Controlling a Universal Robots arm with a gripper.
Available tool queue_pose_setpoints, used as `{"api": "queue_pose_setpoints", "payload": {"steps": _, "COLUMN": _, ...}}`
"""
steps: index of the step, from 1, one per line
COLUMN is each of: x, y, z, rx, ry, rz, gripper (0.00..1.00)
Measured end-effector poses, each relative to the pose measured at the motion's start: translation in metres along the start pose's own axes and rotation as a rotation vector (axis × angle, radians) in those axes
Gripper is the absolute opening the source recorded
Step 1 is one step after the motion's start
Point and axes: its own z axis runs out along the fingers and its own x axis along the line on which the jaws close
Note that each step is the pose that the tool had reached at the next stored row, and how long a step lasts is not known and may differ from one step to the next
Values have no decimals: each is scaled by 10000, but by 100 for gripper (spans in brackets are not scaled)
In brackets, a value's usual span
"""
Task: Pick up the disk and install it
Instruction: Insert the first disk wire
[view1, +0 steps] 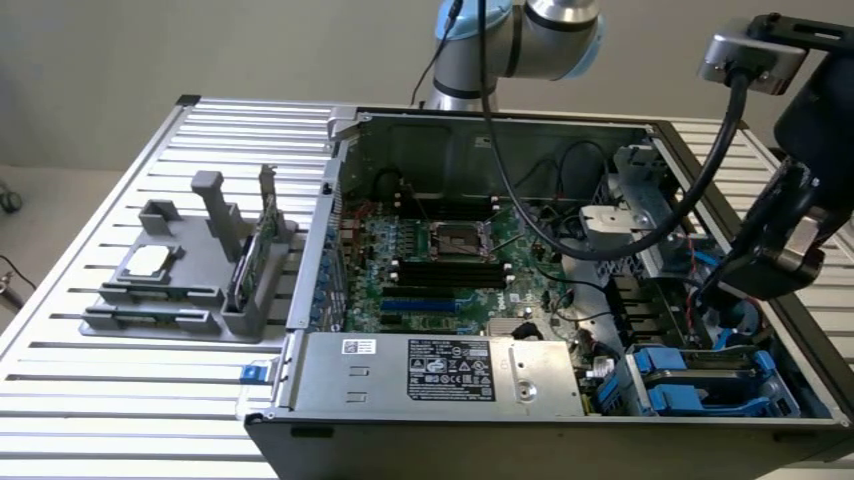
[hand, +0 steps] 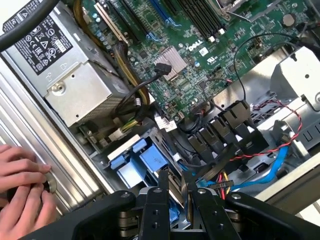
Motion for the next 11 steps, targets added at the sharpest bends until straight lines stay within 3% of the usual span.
{"api": "queue_pose_setpoints", "payload": {"steps": 11, "x": 0, "y": 0, "z": 0, "rx": -55, "ry": -20, "rz": 1866, "gripper": 25}}
